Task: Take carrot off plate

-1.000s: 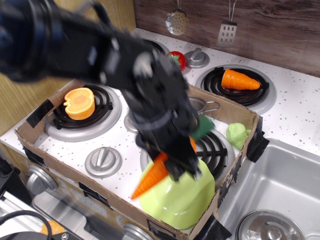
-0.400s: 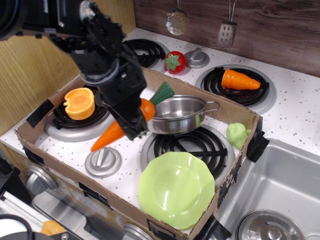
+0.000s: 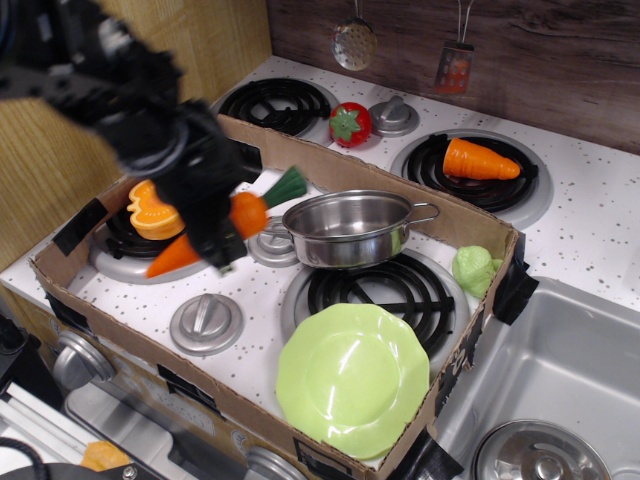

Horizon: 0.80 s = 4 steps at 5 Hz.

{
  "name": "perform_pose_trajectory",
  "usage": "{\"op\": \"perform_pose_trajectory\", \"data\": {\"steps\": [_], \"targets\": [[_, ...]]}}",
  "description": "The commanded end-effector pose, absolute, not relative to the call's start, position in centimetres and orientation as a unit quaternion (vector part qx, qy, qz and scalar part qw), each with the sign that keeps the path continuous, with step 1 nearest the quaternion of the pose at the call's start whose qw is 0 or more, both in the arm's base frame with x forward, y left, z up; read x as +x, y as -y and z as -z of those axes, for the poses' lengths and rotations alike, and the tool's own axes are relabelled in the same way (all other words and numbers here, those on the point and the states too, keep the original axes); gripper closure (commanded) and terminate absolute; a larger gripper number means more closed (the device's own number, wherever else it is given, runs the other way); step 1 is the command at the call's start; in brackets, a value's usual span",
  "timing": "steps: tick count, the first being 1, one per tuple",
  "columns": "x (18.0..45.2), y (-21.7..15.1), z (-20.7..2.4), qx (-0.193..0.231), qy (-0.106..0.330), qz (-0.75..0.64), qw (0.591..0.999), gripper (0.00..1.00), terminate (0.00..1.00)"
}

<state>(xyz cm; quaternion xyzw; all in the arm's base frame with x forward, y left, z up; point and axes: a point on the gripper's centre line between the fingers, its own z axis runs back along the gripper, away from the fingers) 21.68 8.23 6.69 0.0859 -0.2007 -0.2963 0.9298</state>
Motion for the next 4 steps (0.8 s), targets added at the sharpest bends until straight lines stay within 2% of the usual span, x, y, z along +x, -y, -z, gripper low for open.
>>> {"op": "perform_pose_trajectory", "data": {"steps": [1, 2, 3, 4], "targets": [[20.6, -11.6, -5.3, 0.105, 0.204, 0.309, 0.923, 1.00, 0.00], [20.6, -12.8, -4.0, 0.100, 0.206, 0.324, 0.918, 1.00, 0.00], [20.7, -13.2, -3.3, 0.100, 0.222, 0.323, 0.915, 0.00, 0.00], [21.1, -13.4, -3.2, 0.088, 0.224, 0.310, 0.920, 0.00, 0.00]]}}
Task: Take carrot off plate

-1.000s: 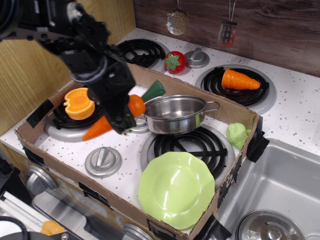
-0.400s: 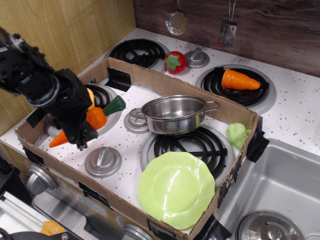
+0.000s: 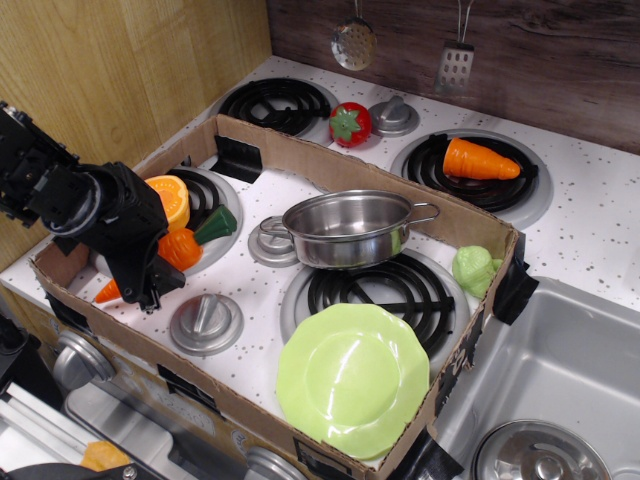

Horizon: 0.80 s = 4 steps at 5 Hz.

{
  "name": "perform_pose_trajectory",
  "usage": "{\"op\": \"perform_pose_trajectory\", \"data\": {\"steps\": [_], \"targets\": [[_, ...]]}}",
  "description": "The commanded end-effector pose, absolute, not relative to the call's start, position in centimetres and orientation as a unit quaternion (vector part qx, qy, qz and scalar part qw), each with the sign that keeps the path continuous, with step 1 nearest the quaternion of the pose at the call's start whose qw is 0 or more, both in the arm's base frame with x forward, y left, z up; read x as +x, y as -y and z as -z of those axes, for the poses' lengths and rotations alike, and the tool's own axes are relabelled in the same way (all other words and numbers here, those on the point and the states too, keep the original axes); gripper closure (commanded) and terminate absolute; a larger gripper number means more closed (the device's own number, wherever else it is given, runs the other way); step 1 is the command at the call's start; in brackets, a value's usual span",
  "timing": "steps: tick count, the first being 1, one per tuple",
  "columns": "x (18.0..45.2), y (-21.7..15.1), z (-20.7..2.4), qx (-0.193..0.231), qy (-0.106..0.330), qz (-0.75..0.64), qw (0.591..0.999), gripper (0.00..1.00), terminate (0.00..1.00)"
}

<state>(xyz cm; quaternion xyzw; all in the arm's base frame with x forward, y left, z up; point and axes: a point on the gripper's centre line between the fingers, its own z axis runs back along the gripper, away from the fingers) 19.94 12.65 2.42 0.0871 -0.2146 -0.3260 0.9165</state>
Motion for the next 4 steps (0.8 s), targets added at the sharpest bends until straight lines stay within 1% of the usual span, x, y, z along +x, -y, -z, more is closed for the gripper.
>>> {"op": "perform_pose_trajectory", "data": {"steps": [1, 2, 4], "targets": [[21.8, -12.9, -4.2, 0.086, 0.210, 0.316, 0.921, 0.00, 0.00], [22.6, -12.5, -5.8, 0.088, 0.195, 0.320, 0.923, 0.00, 0.00], [22.2, -11.0, -9.3, 0.101, 0.145, 0.306, 0.936, 0.00, 0.00]]}}
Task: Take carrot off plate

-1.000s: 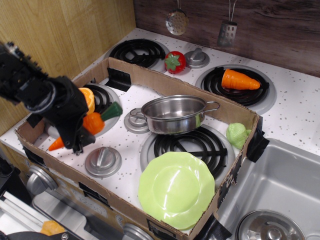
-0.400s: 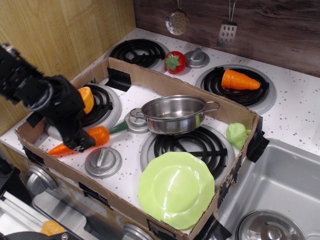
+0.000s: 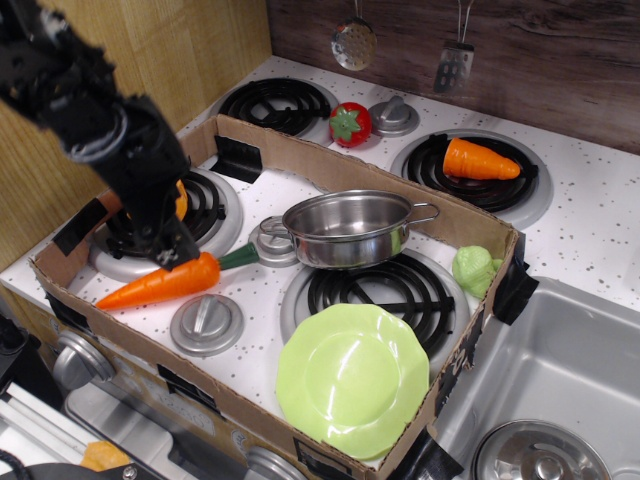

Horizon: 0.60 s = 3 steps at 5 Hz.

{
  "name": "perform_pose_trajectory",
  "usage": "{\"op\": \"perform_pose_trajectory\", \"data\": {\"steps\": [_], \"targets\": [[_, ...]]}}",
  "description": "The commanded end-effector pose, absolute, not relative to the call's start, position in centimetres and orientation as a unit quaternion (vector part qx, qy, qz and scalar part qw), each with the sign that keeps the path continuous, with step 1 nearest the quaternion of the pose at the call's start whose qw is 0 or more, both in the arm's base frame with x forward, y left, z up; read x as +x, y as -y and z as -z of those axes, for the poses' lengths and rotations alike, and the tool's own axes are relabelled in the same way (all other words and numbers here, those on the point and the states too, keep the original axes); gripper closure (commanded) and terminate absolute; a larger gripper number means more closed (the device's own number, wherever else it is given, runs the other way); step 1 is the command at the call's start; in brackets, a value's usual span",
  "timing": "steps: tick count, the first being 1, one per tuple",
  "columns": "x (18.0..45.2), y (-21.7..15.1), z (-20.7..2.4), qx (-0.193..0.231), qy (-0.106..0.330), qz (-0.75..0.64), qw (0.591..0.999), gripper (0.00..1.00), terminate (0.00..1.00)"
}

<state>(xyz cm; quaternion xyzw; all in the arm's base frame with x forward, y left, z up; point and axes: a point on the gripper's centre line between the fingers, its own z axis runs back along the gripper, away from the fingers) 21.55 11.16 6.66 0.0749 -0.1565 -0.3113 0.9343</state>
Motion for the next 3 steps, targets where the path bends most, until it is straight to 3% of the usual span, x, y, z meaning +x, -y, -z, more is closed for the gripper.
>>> {"op": "perform_pose_trajectory", "data": {"steps": [1, 2, 3], "targets": [[22.59, -10.24, -10.32, 0.061, 0.110, 0.267, 0.955, 0.00, 0.00], [22.59, -10.24, -10.32, 0.061, 0.110, 0.267, 0.955, 0.00, 0.00], [22.59, -10.24, -10.32, 0.061, 0.110, 0.267, 0.955, 0.00, 1.00]]}}
